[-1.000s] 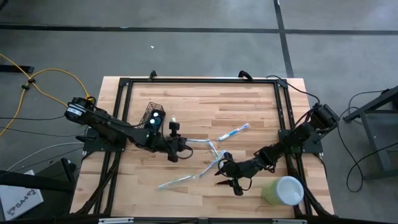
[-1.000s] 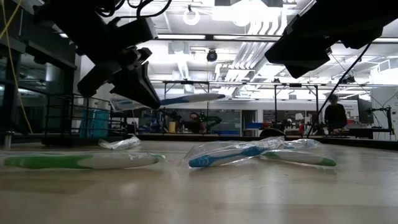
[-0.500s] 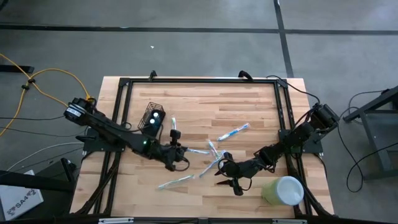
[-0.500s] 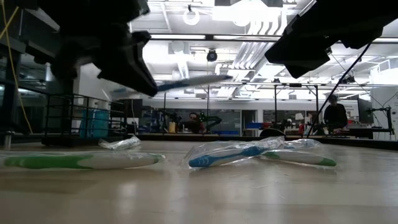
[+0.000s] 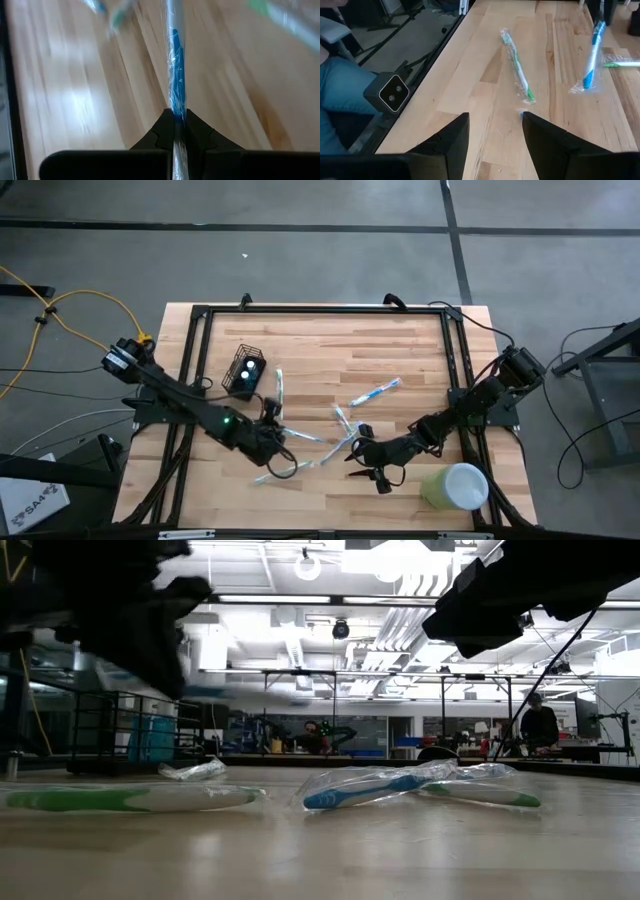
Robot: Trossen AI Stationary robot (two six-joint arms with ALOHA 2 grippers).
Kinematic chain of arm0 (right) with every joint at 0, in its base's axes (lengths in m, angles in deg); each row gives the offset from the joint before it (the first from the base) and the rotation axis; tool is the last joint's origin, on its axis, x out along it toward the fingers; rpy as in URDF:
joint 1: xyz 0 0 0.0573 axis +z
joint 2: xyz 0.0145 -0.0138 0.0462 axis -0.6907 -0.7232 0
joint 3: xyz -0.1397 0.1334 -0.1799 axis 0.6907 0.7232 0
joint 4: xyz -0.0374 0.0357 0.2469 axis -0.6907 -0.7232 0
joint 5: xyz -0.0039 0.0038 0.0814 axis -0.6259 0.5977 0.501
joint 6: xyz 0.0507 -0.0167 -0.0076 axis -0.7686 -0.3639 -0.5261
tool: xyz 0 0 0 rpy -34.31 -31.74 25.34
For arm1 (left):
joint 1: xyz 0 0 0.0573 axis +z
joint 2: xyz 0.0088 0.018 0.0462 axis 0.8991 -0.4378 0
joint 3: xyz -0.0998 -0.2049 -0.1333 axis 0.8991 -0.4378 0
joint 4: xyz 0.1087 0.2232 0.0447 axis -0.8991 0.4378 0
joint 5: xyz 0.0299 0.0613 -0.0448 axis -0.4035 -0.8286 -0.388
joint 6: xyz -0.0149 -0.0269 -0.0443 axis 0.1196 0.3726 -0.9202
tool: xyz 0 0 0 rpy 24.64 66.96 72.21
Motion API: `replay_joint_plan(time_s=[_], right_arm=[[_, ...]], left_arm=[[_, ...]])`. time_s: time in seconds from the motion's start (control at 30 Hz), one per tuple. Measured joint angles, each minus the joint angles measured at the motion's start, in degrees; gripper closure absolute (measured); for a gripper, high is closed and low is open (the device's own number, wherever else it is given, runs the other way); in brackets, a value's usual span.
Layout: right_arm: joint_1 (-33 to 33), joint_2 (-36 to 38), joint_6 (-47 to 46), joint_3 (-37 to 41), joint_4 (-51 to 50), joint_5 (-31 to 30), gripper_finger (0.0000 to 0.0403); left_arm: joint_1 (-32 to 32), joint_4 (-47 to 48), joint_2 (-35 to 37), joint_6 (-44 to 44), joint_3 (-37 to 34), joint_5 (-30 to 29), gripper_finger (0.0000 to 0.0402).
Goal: Pick & Place toothbrushing station
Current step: Put the left blue toothbrush into the black wire organizer
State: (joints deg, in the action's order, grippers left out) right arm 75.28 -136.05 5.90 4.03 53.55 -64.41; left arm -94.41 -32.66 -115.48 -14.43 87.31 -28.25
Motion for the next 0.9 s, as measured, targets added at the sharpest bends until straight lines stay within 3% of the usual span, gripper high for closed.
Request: replay_joint_plan(time_s=[0.23, 0.67, 0.9], right_arm=[[0.0, 0.0, 0.0, 0.0, 0.0, 0.0, 0.0228], [0.0, 0.0, 0.0, 0.0, 0.0, 0.0, 0.0228], [0.0, 0.0, 0.0, 0.0, 0.0, 0.0, 0.0228]], left_arm=[[-0.9, 13.6, 0.0, -7.4, 1.0, 0.0, 0.0396], [0.1, 24.8, 0.0, -6.6, 9.1, -0.4, 0.0396], [1.3, 30.9, 0.0, -6.6, 10.0, -0.4, 0.0396]])
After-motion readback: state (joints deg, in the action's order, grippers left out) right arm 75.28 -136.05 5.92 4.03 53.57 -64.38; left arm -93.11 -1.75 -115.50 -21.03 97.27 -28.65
